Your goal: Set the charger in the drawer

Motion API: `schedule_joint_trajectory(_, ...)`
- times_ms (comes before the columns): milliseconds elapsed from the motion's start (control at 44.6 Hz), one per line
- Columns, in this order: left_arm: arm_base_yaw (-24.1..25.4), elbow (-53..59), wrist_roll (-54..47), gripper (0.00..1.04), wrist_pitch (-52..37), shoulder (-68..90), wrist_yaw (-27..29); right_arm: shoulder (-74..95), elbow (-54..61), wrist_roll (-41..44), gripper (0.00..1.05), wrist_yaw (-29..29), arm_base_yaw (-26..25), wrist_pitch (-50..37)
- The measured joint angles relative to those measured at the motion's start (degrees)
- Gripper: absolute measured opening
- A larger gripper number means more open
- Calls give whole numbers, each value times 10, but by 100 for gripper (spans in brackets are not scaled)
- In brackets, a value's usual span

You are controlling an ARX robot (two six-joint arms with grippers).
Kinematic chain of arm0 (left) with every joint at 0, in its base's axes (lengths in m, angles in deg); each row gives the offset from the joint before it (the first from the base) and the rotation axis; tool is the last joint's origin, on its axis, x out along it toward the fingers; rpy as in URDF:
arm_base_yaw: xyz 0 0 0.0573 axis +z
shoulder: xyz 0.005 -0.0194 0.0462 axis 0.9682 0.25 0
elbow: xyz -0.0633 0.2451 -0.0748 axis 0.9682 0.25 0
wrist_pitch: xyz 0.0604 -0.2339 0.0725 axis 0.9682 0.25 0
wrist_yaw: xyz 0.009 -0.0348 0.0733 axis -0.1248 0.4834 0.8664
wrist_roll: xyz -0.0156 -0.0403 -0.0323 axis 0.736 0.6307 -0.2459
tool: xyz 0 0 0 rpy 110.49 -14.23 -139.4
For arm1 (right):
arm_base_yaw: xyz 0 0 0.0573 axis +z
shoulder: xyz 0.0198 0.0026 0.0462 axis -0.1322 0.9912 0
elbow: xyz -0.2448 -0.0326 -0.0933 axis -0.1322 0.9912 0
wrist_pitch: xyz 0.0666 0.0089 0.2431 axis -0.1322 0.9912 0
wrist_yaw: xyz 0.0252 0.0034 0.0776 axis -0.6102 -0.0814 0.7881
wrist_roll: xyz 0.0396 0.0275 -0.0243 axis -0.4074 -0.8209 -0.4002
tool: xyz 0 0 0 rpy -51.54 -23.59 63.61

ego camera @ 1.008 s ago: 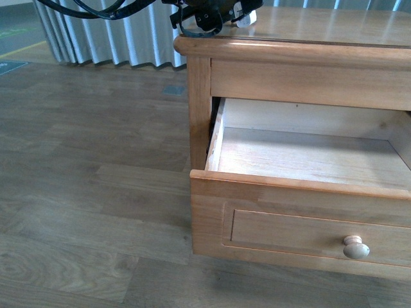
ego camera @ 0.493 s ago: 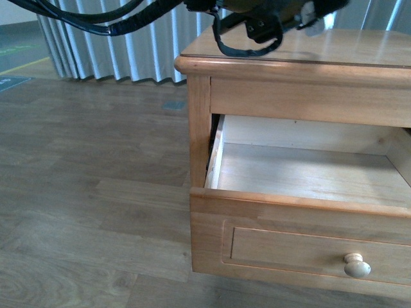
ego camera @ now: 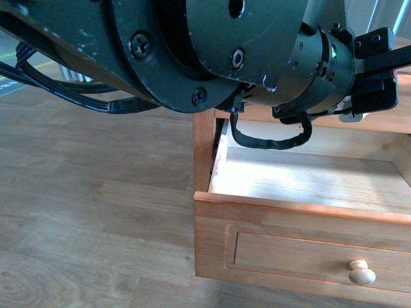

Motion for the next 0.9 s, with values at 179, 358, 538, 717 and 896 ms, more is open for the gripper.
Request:
schedule_joint_trajectory(179,9,0,0,39,-3,12,37,0,0,0,96,0,0,0)
schedule_joint_trajectory(358,24,9,-3,64,6,19,81,0,0,0,96,0,0,0)
schedule_joint_trajectory(538,44,31,-4,89,6,-17,120,0,0,0,96,0,0,0)
schedule_joint_trajectory(717,82,97,-10,99,19,-161,170,0,0,0,96,0,0,0)
schedule_joint_trajectory(896,120,197,-22,99,55,-332,213,0,0,0,96,0,0,0)
